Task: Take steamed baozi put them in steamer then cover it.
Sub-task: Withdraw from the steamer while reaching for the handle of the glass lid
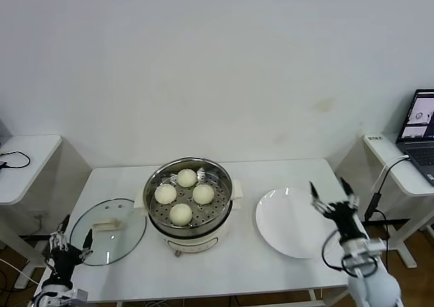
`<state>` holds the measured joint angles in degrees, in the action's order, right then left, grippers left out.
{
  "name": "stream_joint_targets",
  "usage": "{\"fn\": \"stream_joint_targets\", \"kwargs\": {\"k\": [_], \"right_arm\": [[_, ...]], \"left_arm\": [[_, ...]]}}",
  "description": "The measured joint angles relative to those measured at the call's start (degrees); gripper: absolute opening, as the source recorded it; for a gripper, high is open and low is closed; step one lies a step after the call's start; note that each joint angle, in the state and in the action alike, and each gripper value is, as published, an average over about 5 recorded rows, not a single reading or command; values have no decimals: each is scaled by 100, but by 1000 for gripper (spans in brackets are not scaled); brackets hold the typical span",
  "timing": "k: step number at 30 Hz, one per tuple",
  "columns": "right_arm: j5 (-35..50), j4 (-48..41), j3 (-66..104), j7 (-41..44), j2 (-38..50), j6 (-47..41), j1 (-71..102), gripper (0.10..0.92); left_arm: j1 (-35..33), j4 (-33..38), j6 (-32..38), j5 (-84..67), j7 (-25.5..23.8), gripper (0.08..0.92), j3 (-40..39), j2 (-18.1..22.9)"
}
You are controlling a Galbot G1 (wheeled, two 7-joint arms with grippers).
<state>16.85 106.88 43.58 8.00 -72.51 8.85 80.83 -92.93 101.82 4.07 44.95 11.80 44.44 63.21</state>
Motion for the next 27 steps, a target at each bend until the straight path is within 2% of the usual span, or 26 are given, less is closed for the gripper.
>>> {"fn": "stream_joint_targets", "kwargs": {"k": [10, 27], "right_arm": [[-83, 238, 725, 21, -450, 149, 783, 823], [-194, 259, 1127, 70, -792, 247, 1225, 823]], "left_arm": [[441, -891, 148, 1378, 91, 823, -352, -362], [1459, -1759, 186, 2012, 105, 823, -983, -534]]}}
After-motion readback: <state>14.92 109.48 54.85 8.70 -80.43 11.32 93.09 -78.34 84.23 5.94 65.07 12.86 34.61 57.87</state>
